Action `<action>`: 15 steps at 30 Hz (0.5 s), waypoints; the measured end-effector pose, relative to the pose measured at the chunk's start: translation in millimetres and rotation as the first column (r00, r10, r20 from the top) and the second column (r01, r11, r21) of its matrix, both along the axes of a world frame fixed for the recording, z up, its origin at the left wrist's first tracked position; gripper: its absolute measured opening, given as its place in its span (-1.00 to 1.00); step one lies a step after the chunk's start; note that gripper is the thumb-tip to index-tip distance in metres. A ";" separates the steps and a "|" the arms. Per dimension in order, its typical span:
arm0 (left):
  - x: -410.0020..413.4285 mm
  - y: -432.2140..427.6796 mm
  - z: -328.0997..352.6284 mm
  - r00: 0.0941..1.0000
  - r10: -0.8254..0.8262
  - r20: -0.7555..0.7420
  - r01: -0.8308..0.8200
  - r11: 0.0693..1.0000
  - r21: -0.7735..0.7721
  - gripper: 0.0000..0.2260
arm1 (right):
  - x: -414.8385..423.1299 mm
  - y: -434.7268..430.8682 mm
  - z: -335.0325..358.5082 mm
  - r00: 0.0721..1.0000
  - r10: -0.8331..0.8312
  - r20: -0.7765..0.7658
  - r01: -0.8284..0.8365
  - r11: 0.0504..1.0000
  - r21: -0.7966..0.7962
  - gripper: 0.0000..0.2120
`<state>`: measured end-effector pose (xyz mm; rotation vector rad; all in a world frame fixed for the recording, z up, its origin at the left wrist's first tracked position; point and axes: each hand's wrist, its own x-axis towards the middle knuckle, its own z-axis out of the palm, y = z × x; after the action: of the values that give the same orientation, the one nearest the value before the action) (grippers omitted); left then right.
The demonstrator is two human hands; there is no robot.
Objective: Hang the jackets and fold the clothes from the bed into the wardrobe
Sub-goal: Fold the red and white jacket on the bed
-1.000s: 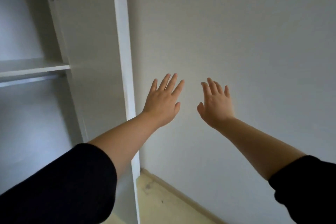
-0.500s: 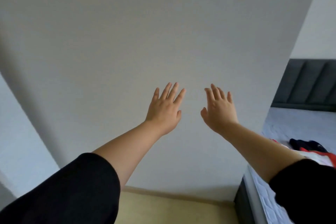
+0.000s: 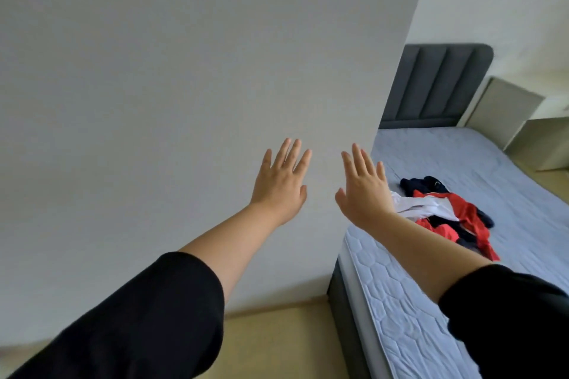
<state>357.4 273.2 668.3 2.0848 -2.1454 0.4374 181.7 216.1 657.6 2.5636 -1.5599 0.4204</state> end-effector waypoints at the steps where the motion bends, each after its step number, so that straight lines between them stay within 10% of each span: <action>1: -6.7 -10.6 -8.4 1.000 -0.007 -0.004 0.007 1.000 0.023 -0.37 | -6.7 -9.3 -8.6 1.000 -0.010 -0.012 0.010 1.000 0.020 -0.30; 15: -86.8 -132.8 -147.2 0.995 0.014 -0.097 0.009 0.972 0.233 -0.36 | -81.1 -142.9 -144.7 0.996 0.045 -0.071 -0.029 0.977 0.211 -0.26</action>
<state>270.6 140.4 521.1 2.1749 -2.2311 0.0828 100.6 73.3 513.0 2.7310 -1.6119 0.1662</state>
